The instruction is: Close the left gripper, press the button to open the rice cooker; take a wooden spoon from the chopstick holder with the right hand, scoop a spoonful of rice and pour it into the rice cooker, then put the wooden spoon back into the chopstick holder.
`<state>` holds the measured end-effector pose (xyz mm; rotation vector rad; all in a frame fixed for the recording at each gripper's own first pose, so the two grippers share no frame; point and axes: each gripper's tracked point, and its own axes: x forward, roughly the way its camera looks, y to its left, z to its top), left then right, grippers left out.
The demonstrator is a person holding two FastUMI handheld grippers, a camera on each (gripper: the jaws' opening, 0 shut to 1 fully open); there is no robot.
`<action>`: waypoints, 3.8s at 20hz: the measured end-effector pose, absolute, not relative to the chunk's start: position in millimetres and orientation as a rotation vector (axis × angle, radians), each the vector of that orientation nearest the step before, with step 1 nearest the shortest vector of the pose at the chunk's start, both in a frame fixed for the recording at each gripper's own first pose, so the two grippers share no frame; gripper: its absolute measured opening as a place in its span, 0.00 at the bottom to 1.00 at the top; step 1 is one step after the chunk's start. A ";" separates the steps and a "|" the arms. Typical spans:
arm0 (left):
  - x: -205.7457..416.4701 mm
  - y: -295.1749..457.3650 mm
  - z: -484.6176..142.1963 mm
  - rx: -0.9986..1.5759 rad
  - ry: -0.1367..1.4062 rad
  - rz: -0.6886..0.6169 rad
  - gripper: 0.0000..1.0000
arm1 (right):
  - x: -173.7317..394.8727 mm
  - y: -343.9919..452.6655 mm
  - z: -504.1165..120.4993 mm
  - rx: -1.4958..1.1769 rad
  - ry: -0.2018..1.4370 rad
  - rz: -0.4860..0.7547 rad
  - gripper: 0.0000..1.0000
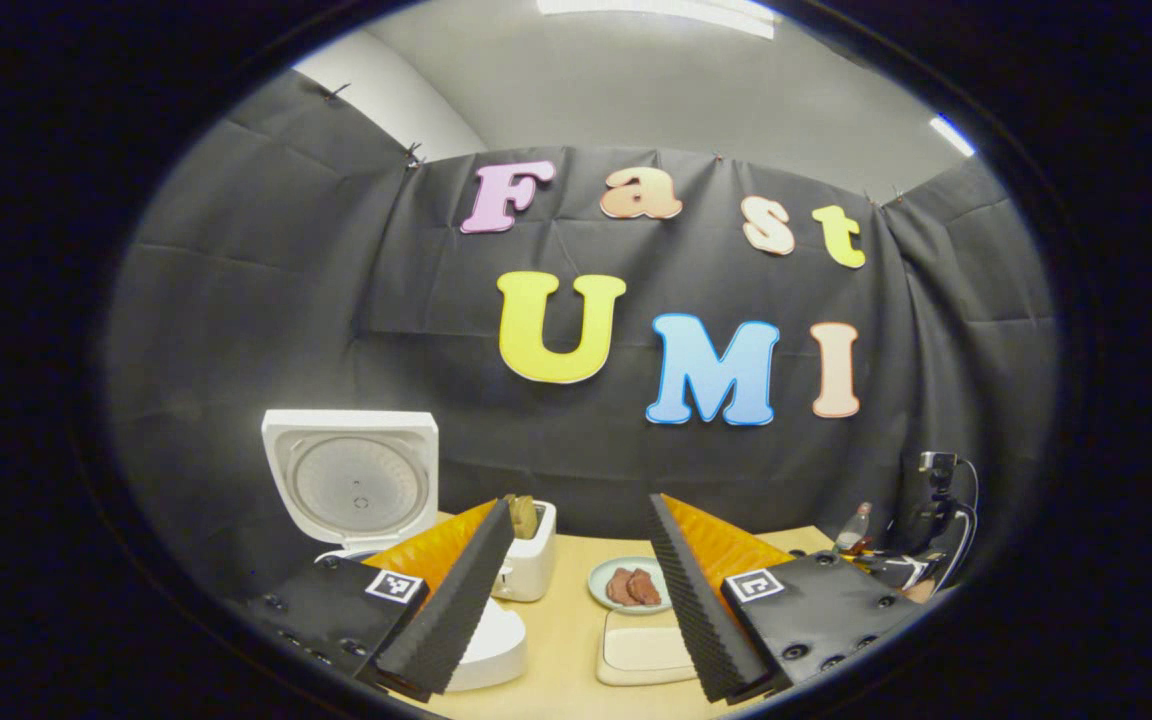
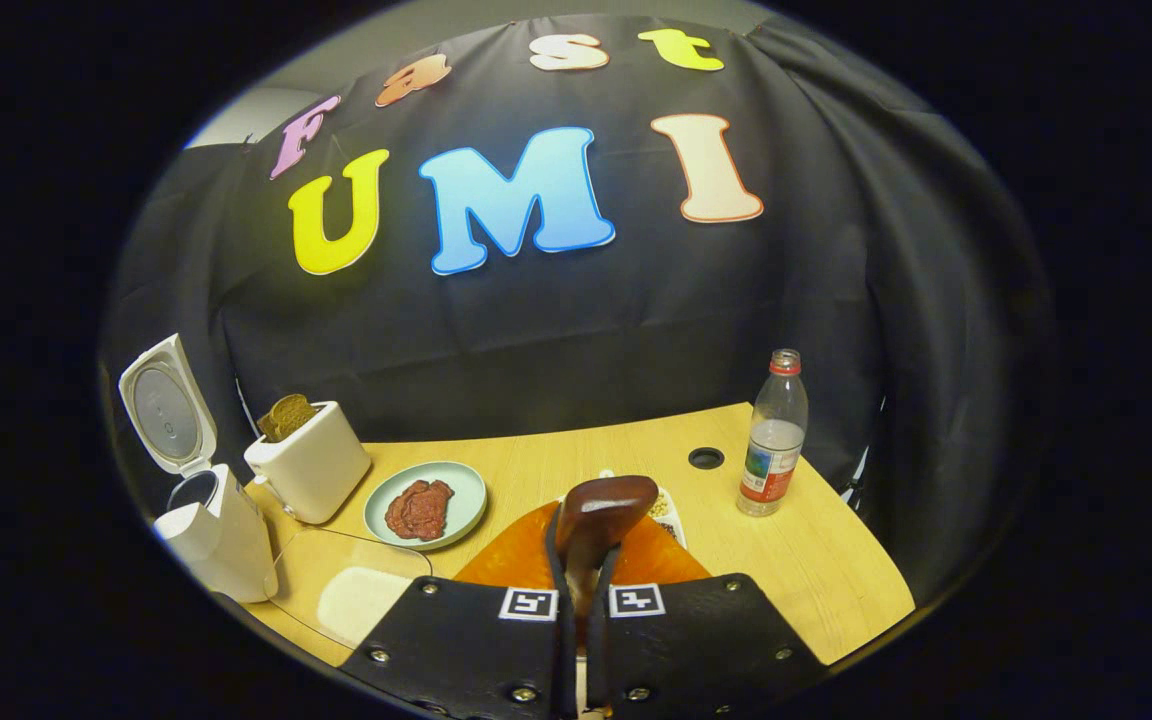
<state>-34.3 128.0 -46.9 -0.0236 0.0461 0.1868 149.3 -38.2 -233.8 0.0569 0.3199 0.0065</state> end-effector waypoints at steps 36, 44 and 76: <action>-75.7 210.5 -77.5 0.094 0.095 0.199 0.94 | 159.3 192.2 -305.3 0.030 0.413 0.361 0.05; -69.5 210.8 -81.8 0.058 0.100 0.181 0.93 | 158.2 173.9 -314.1 0.568 0.544 0.328 0.05; -83.1 221.5 -10.8 0.013 -0.048 0.238 0.94 | 120.4 175.4 -115.2 1.093 0.361 0.592 0.04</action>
